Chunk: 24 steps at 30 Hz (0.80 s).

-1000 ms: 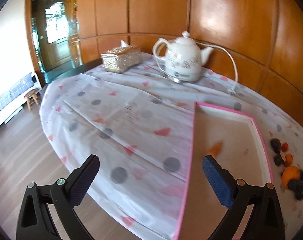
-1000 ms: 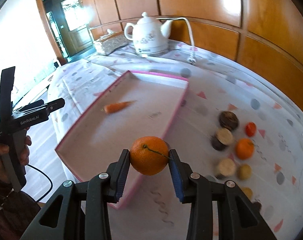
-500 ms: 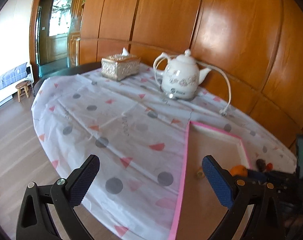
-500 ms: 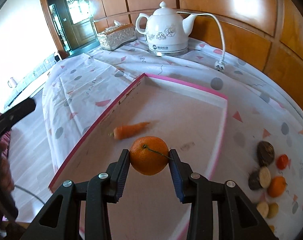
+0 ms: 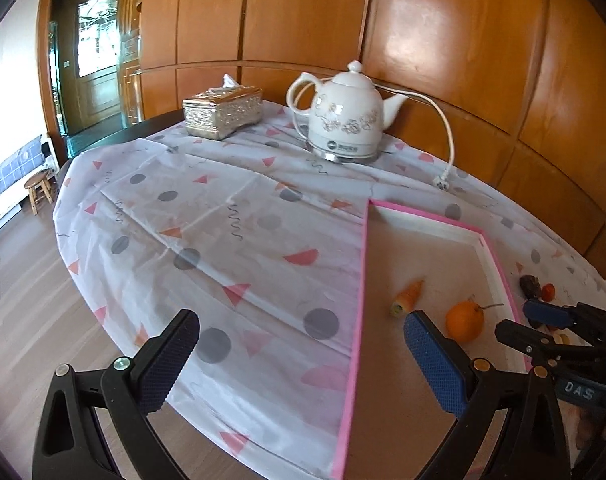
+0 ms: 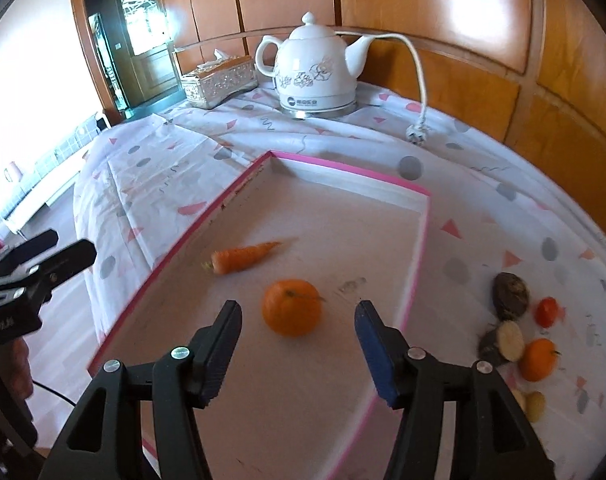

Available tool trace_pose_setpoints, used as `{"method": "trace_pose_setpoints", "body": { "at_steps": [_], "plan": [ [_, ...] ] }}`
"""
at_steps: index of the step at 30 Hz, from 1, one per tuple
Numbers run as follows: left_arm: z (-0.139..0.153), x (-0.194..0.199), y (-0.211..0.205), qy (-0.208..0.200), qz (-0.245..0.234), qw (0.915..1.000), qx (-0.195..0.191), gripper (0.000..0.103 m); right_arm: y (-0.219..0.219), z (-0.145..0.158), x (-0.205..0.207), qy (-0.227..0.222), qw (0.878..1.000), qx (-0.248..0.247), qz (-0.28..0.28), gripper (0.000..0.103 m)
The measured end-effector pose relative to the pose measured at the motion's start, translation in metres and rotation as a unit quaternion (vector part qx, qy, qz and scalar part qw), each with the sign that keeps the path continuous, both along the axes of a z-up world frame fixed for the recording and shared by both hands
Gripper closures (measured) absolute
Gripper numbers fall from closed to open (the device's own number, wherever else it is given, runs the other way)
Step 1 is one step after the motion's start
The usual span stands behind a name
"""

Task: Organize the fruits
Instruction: 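Carry the orange into the pink tray and open the right tool, then withdraw the right tool while moving the left tool toward the produce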

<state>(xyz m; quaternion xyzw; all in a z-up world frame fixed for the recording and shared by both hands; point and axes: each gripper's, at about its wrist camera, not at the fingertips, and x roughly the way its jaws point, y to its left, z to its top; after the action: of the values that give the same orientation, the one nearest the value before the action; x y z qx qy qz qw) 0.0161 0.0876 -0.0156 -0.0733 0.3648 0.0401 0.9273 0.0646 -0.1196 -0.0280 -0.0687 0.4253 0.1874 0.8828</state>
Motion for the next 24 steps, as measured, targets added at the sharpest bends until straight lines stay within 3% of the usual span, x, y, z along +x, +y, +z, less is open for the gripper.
{"method": "trace_pose_setpoints", "body": {
  "at_steps": [13, 24],
  "plan": [
    [0.005, -0.005, -0.026, -0.003, -0.033, 0.9994, 0.011, 0.000, -0.044, 0.016, -0.038, -0.039, 0.998, -0.037, -0.024, 0.043],
    [0.008, -0.009, -0.044, -0.009, -0.064, 0.9978, 0.013, 0.000, -0.088, 0.017, -0.055, -0.040, 0.996, -0.068, -0.049, 0.043]
  ]
}}
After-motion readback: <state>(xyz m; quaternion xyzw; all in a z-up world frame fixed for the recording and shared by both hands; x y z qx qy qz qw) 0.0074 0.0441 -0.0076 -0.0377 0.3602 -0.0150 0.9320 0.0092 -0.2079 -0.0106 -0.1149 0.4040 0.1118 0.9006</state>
